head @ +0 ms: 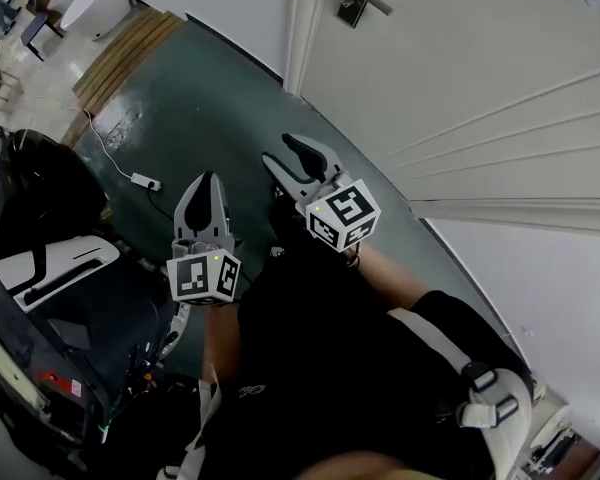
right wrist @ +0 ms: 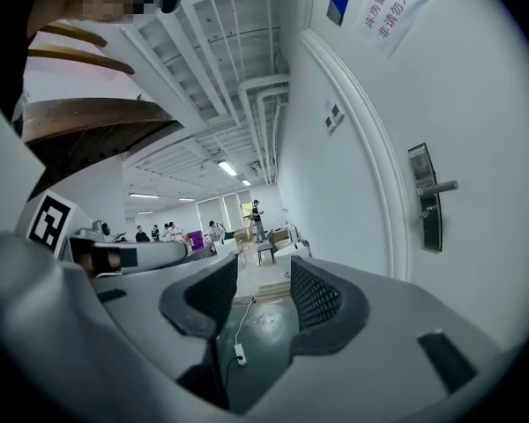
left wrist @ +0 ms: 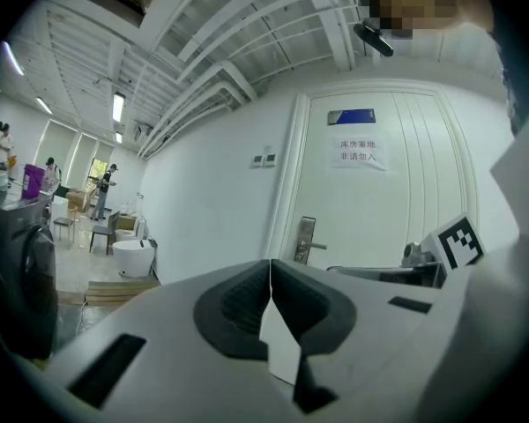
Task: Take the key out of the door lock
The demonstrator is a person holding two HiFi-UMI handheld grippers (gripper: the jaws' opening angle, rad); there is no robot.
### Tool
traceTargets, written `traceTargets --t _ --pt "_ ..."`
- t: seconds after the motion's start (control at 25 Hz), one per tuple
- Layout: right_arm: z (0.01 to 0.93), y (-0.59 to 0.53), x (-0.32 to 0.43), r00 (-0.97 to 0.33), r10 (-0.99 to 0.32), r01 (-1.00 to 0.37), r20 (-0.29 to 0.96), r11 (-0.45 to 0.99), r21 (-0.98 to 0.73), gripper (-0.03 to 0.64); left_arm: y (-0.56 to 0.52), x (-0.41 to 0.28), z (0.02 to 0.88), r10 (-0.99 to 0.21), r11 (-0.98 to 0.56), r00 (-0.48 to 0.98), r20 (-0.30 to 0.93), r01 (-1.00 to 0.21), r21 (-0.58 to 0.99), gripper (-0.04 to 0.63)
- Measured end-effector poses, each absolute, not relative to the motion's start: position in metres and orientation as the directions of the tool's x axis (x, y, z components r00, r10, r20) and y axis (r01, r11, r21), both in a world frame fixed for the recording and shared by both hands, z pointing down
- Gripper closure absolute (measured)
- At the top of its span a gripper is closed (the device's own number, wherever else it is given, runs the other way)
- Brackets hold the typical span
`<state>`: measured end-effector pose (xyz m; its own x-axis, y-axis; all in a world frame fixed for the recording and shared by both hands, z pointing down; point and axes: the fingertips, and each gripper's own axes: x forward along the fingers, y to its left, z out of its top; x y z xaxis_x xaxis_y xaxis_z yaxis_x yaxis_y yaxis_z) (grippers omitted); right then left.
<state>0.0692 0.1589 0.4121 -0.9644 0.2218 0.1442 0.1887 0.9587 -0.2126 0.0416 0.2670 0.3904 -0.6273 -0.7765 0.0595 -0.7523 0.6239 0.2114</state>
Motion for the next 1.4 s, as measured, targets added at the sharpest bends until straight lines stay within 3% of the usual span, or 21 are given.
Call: traceTargets --t 0.36,0.6,1.4 --pt "0.434 0.087 -0.027 -0.973 0.180 0.133 0.143 0.949 -0.285 0.428 0.174 -0.055 0.400 -0.866 0.499 -0.495 0.074 -0.844 0.195 0.571" --pt "0.437 0.015 -0.080 -0.987 0.075 0.026 0.145 0.949 -0.315 0.428 0.098 -0.115 0.404 -0.913 0.409 -0.395 0.105 -0.891 0.196 0.571" --pt "0.445 -0.147 -0.115 -0.948 -0.280 -0.317 0.153 0.876 -0.363 0.436 -0.074 -0.197 0.418 -0.982 0.133 -0.099 0.161 -0.968 0.214 0.571"
